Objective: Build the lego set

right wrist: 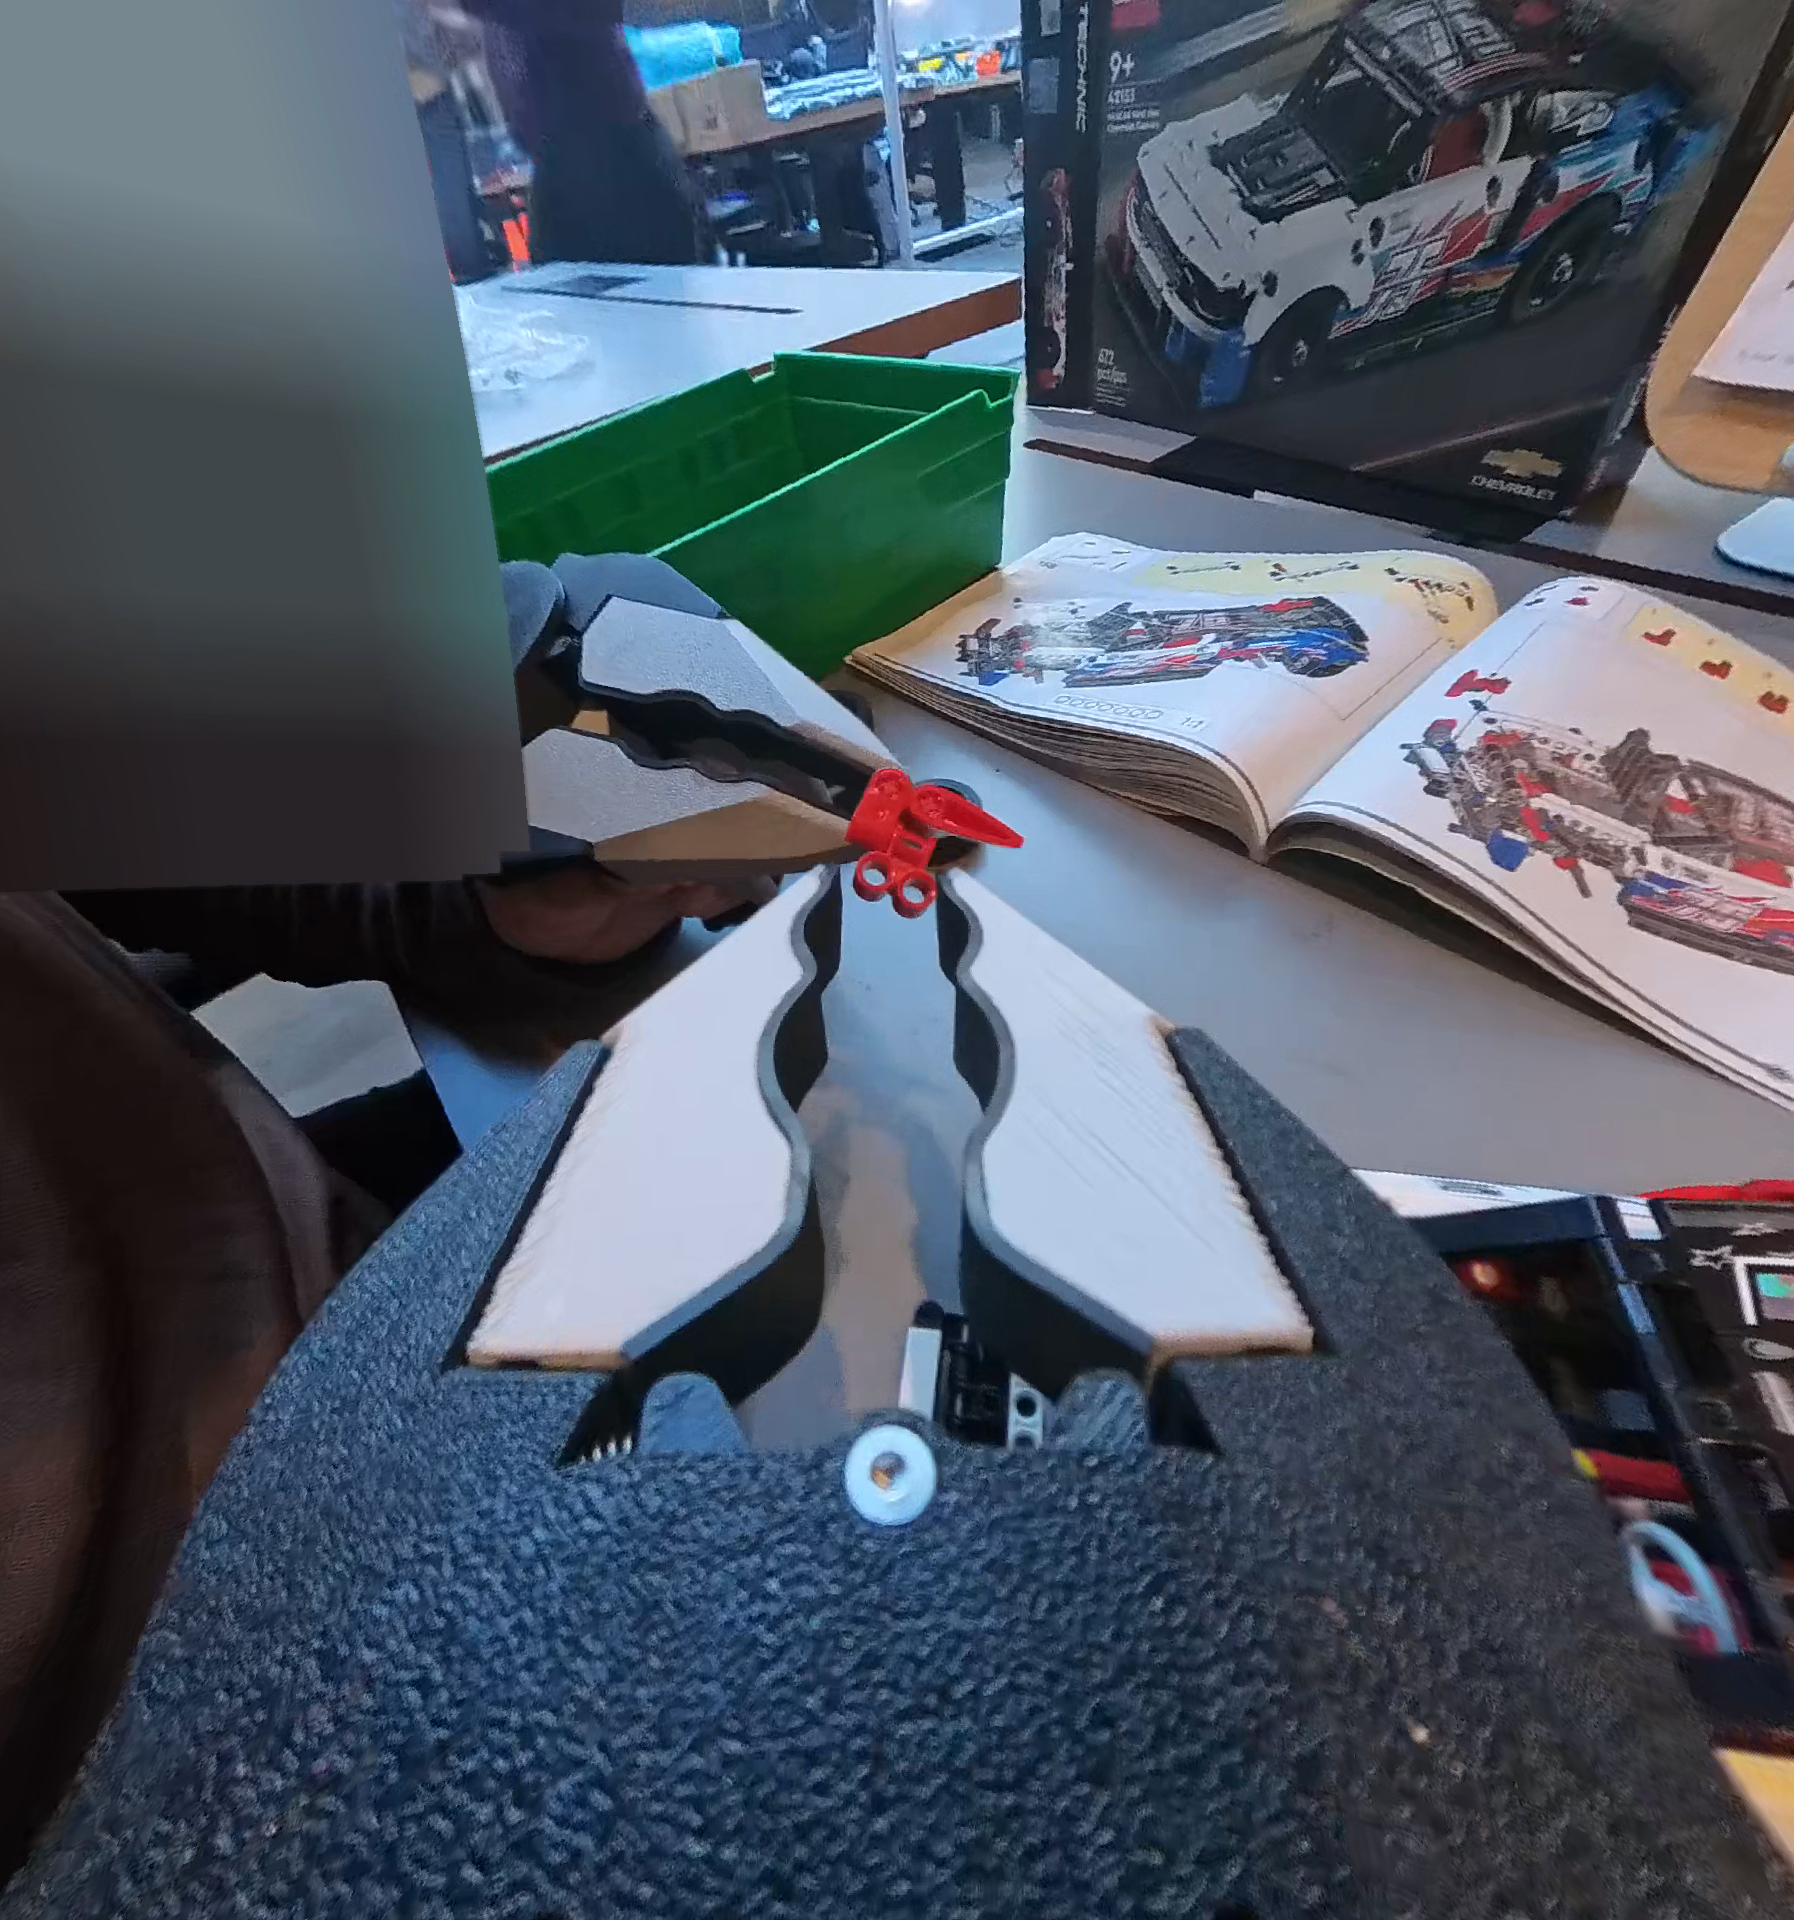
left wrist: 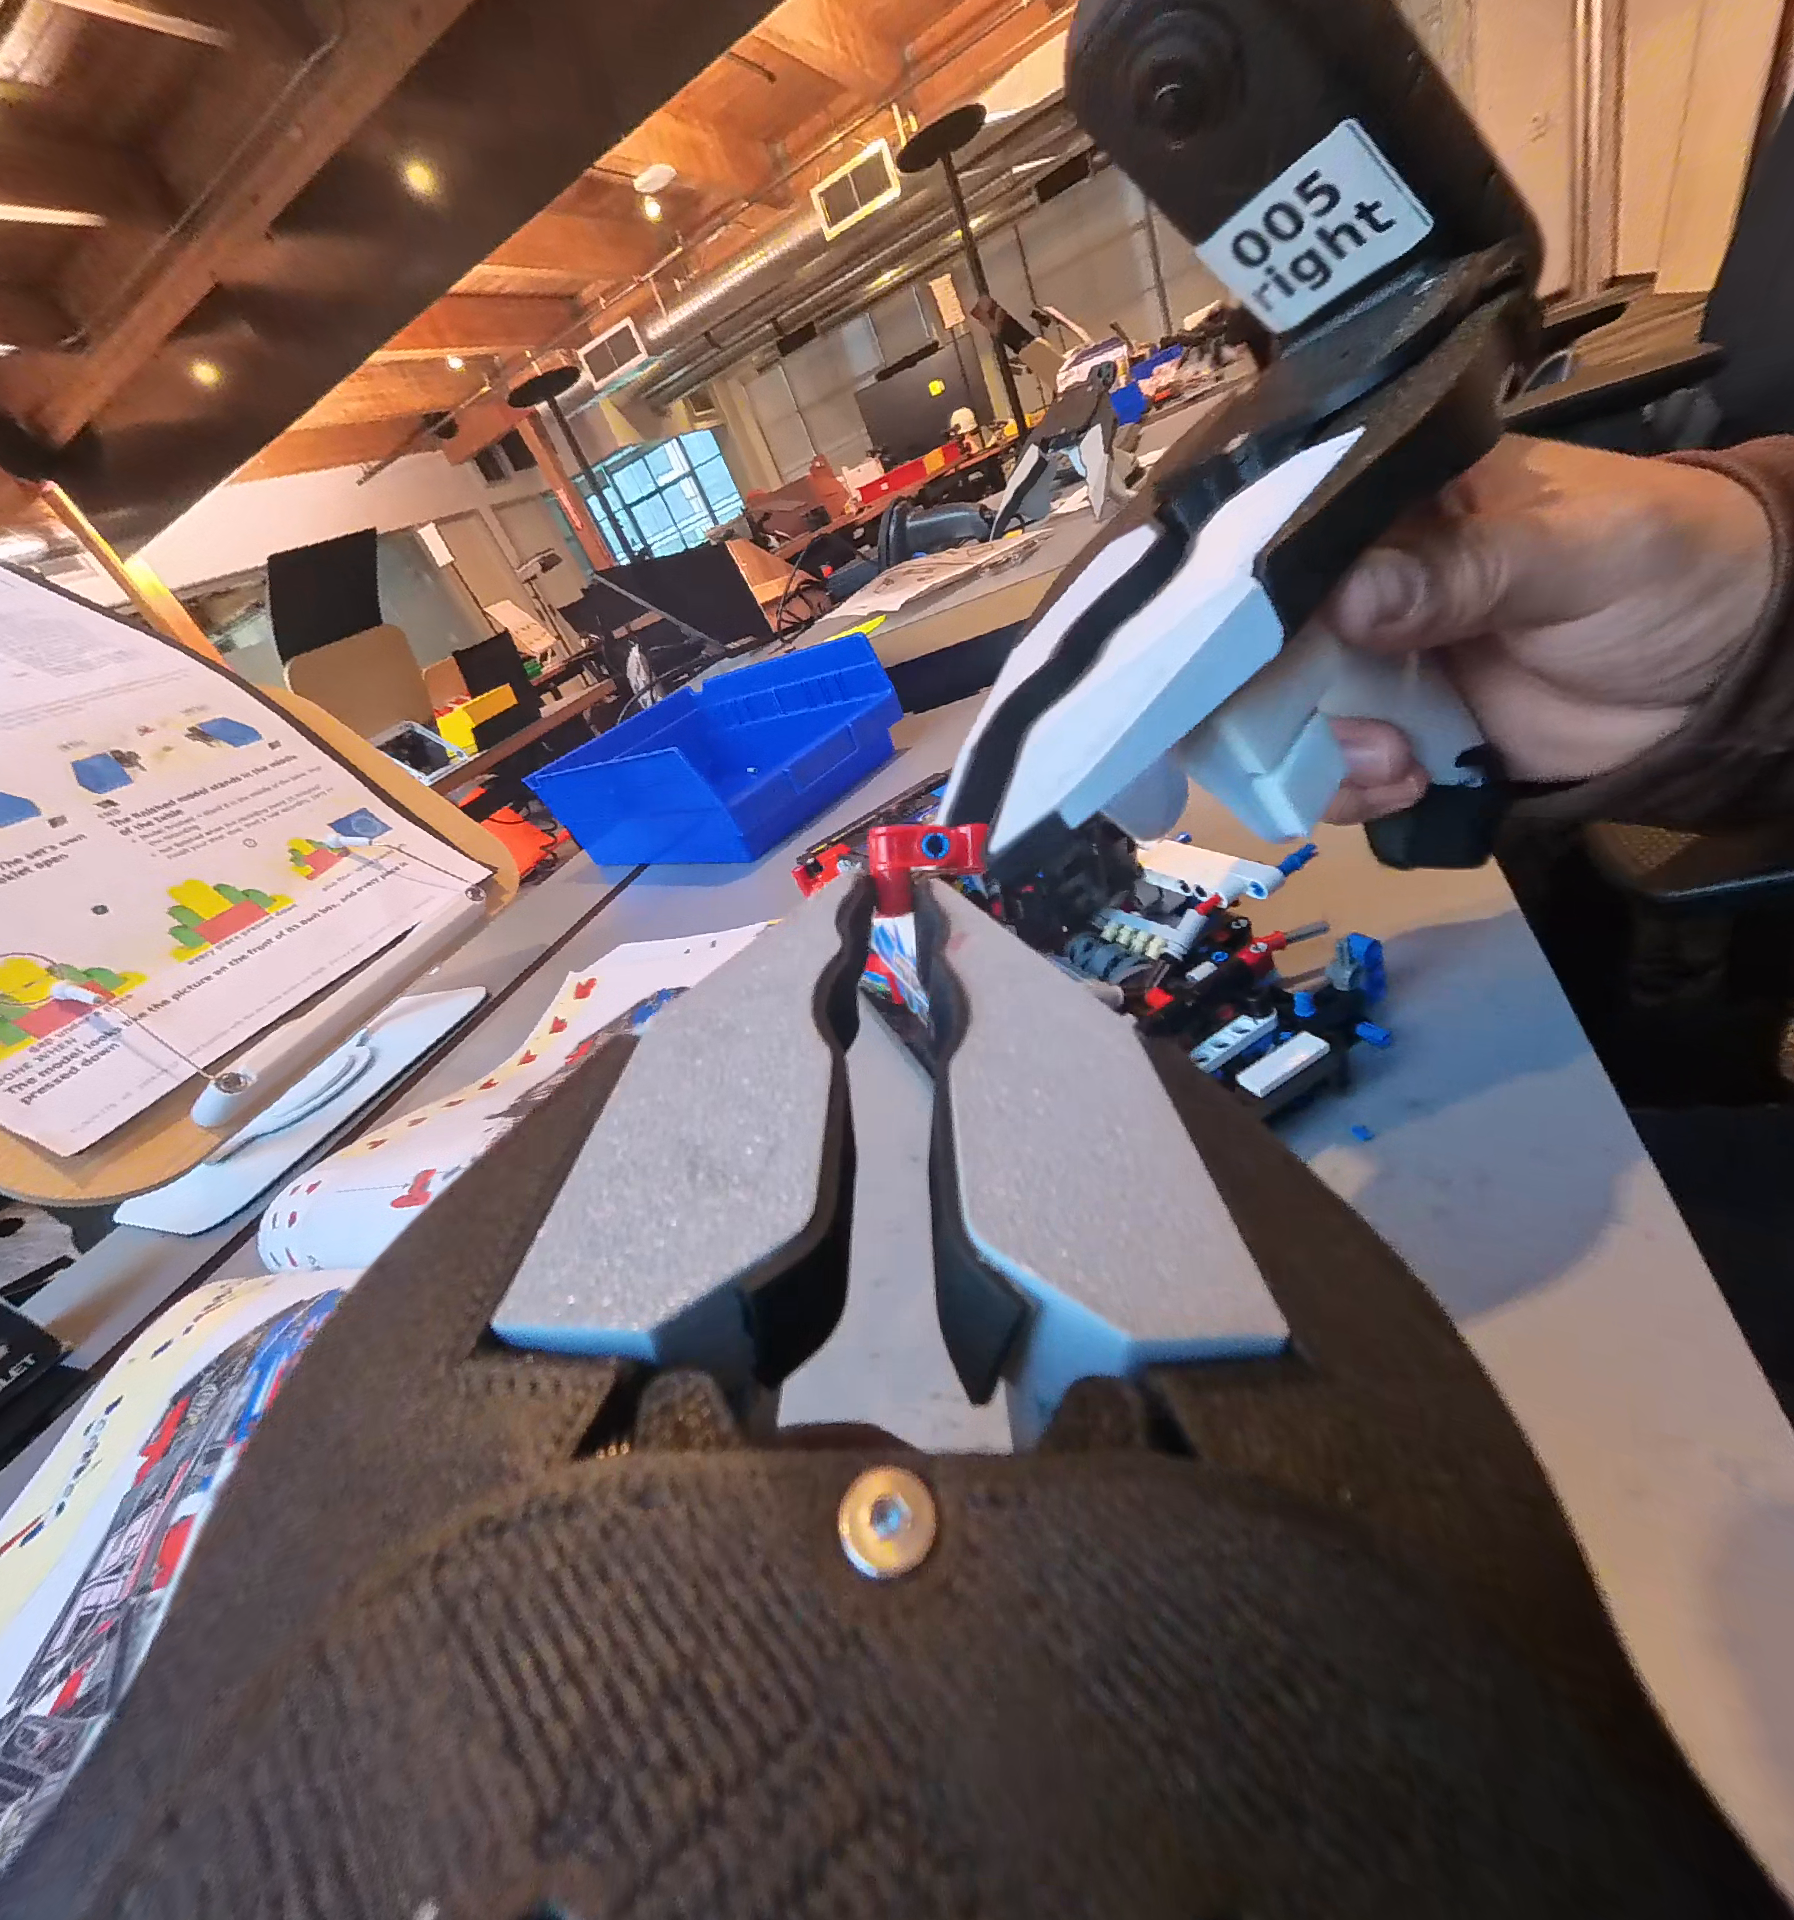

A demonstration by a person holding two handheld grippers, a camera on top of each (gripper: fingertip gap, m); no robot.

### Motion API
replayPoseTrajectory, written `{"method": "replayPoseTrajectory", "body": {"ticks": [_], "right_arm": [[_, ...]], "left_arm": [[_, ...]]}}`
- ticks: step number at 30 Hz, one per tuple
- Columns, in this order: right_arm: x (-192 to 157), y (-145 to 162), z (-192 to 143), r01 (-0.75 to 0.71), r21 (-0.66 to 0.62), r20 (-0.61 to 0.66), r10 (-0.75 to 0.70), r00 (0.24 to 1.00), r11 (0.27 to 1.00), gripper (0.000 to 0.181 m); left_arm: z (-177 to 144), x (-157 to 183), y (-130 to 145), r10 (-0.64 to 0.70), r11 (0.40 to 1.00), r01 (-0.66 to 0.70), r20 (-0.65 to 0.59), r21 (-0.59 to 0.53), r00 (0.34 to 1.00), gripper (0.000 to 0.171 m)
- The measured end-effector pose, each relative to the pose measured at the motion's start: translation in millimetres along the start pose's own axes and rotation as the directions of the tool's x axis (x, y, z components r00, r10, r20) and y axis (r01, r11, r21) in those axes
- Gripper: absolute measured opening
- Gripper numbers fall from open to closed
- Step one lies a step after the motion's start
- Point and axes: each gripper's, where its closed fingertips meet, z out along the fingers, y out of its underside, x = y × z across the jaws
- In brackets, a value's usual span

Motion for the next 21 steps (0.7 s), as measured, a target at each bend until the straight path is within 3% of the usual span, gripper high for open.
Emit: {"method": "replayPoseTrajectory", "body": {"ticks": [9,21], "right_arm": [[3,2,4,-0.085,0.004,0.051,0.085,0.995,0.996,0.015],[15,22,-4,0.080,-0.120,0.027,-0.077,0.997,0.990,0.015]], "left_arm": [[2,1,4,0.029,0.999,-0.029,0.014,-0.026,0.999,0.004],[9,10,20,-0.103,0.991,0.096,-0.075,-0.093,0.992,0.009]]}}
